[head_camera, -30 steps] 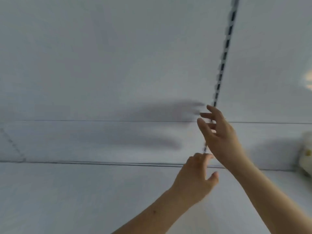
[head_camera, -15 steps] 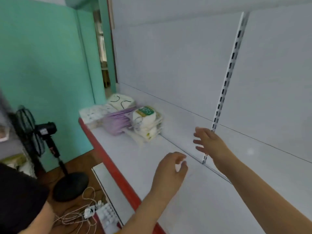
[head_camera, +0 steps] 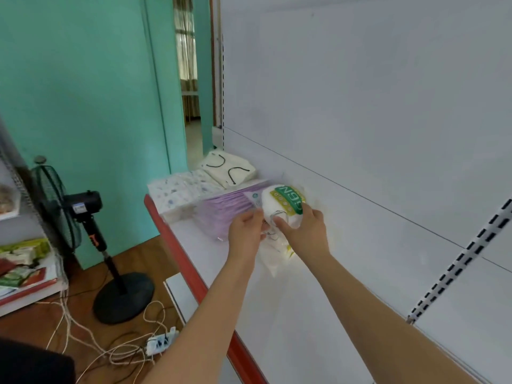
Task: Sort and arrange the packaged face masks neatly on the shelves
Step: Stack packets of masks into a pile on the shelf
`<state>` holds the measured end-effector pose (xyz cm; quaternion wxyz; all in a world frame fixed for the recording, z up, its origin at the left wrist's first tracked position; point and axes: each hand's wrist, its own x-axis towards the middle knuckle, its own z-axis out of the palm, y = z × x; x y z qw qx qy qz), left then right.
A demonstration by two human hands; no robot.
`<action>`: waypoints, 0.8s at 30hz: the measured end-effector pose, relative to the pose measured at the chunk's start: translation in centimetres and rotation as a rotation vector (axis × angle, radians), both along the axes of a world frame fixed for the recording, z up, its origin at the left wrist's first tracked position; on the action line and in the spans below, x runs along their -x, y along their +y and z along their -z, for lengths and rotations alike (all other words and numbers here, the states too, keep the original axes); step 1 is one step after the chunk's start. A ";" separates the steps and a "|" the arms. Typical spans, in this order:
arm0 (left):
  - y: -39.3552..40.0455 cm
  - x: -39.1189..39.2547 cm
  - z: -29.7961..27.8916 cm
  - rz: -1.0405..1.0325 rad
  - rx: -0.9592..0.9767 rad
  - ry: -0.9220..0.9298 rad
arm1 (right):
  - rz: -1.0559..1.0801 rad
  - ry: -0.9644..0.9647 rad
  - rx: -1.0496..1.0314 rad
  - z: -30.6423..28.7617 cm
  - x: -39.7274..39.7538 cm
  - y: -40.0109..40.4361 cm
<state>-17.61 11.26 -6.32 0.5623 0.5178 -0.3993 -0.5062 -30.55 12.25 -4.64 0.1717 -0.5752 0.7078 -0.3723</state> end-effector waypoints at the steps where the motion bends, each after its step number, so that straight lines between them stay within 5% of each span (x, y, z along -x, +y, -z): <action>1: -0.5 0.1 0.0 0.022 -0.018 -0.010 | 0.002 -0.035 -0.027 0.5 0.1 -0.3; 7: -3.3 0.7 0.6 -0.046 -0.079 -0.067 | 0.071 -0.225 -0.033 1.3 1.0 0.0; 14: -3.4 1.6 -1.5 0.060 -0.089 -0.125 | 0.072 -0.792 0.043 1.6 1.2 1.0; 19: 1.0 1.3 -2.3 0.218 0.015 0.047 | 0.163 -1.185 0.010 1.4 3.3 3.9; 24: 8.2 2.1 -0.9 0.566 0.008 0.168 | 0.081 -1.022 -0.095 -0.6 8.2 12.1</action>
